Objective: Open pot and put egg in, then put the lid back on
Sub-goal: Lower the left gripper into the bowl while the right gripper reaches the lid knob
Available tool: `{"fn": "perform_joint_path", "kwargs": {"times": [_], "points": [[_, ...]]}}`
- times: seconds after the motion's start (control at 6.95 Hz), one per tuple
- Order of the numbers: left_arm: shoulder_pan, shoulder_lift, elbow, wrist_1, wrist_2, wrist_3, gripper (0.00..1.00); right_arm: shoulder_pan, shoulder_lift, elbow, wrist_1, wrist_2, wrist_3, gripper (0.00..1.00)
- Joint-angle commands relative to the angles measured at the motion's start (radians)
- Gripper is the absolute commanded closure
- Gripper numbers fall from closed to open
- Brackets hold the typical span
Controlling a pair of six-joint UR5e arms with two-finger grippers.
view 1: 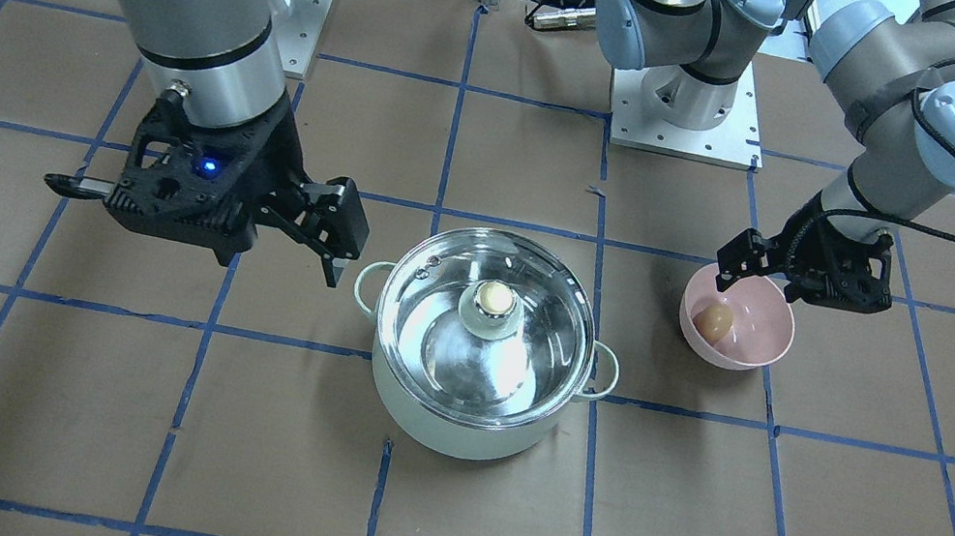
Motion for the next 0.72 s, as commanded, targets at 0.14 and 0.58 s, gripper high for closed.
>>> {"fn": "perform_joint_path", "kwargs": {"times": [0.14,0.58], "points": [[0.019,-0.037,-0.057,0.13,0.019,0.066,0.0,0.19,0.134,-0.008,-0.157,-0.017,0.286,0.02],[0.023,-0.062,-0.091,0.13,0.027,0.054,0.0,0.268,0.208,0.016,-0.249,-0.107,0.334,0.05]]}}
